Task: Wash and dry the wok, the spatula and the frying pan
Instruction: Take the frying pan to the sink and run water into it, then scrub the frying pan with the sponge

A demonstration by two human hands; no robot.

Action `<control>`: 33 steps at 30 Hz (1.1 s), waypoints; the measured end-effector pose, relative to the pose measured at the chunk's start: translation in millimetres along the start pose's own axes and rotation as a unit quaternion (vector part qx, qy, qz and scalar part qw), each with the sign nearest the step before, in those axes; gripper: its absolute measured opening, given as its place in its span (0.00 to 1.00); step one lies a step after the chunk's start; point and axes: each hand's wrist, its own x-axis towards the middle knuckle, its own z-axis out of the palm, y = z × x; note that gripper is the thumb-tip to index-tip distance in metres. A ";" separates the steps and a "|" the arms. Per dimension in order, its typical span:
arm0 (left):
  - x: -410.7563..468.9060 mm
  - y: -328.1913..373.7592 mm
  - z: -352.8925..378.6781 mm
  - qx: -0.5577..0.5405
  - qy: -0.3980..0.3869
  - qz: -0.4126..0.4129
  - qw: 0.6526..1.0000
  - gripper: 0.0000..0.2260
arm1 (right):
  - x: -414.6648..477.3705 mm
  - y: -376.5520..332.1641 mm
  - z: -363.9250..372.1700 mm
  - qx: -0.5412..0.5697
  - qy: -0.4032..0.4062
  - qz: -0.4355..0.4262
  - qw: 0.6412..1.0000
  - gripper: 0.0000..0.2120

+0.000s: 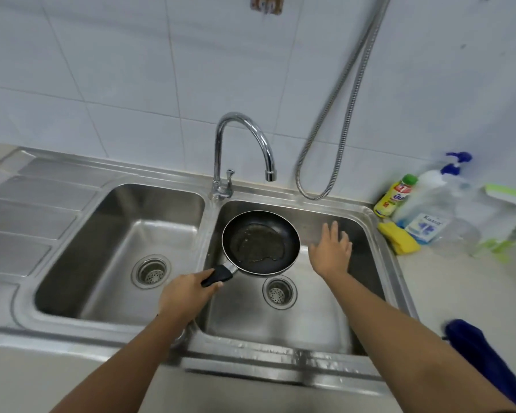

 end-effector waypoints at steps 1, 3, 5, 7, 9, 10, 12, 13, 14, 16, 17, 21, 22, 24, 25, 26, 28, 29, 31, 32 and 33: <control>-1.9 8.0 1.5 0.004 -0.001 0.002 1.000 0.18 | 3.6 21.2 -2.5 -0.009 -0.004 0.018 1.000 0.33; -5.6 25.9 5.3 0.018 -0.003 0.007 1.000 0.18 | 13.0 61.5 -11.0 -0.018 -0.005 0.048 0.999 0.33; -11.3 46.9 10.2 0.016 -0.005 0.006 1.000 0.16 | 23.6 97.3 -20.9 -0.014 0.005 0.067 0.998 0.32; -17.5 68.5 18.3 0.010 -0.009 0.001 1.000 0.15 | 36.5 127.1 -30.1 -0.014 0.014 0.084 0.996 0.32; -24.0 87.8 29.4 -0.004 -0.012 -0.011 1.000 0.14 | 50.1 151.2 -36.0 -0.005 0.006 0.098 0.995 0.32; -27.3 96.4 35.2 -0.009 -0.013 -0.016 1.000 0.14 | 56.4 162.0 -36.2 0.005 0.004 0.100 0.995 0.33; -33.6 112.7 45.2 -0.009 -0.012 -0.023 1.000 0.14 | 67.2 179.0 -34.3 0.023 -0.003 0.105 0.994 0.33; -36.6 120.3 48.9 -0.007 -0.011 -0.026 1.000 0.14 | 71.0 184.7 -32.1 0.027 -0.004 0.109 0.994 0.34; -39.9 127.3 52.3 -0.006 -0.009 -0.028 1.000 0.13 | 73.0 189.2 -29.1 0.022 -0.002 0.110 0.994 0.34; -45.3 140.1 58.1 -0.001 -0.008 -0.036 0.999 0.13 | 74.2 193.6 -21.5 0.001 0.003 0.102 0.995 0.31; -47.6 145.3 59.9 0.004 -0.007 -0.041 0.999 0.13 | 74.7 193.9 -18.3 -0.004 0.011 0.100 0.995 0.28; -56.0 160.0 65.1 0.030 -0.009 -0.049 0.998 0.15 | 82.6 190.6 -15.1 0.029 0.031 0.132 0.990 0.19; -58.3 163.1 65.7 0.031 -0.010 -0.049 0.998 0.15 | 84.8 189.4 -16.2 0.043 0.028 0.135 0.989 0.20; -62.3 168.5 65.7 0.036 -0.015 -0.051 0.998 0.15 | 86.1 186.6 -16.8 0.085 0.029 0.134 0.987 0.21; -64.3 171.0 65.8 0.043 -0.019 -0.055 0.997 0.15 | 84.2 185.2 -16.9 0.101 0.031 0.134 0.985 0.22; -66.4 173.1 66.7 0.049 -0.024 -0.059 0.997 0.15 | 81.8 183.5 -16.1 0.111 0.035 0.133 0.984 0.23; -71.6 176.3 69.8 0.048 -0.026 -0.064 0.996 0.15 | 75.9 179.4 -14.4 0.128 0.042 0.122 0.983 0.24; -73.9 177.1 70.9 0.046 -0.024 -0.065 0.997 0.15 | 73.0 175.8 -14.2 0.144 0.046 0.113 0.982 0.26; -78.8 176.8 71.2 0.042 -0.023 -0.068 0.997 0.15 | 64.3 164.3 -16.3 0.191 0.049 0.097 0.976 0.30; -81.4 175.8 70.8 0.043 -0.023 -0.072 0.996 0.15 | 58.4 157.0 -17.2 0.215 0.050 0.088 0.971 0.30; -84.6 174.6 70.2 0.045 -0.022 -0.077 0.996 0.15 | 51.2 149.0 -17.1 0.237 0.051 0.075 0.967 0.29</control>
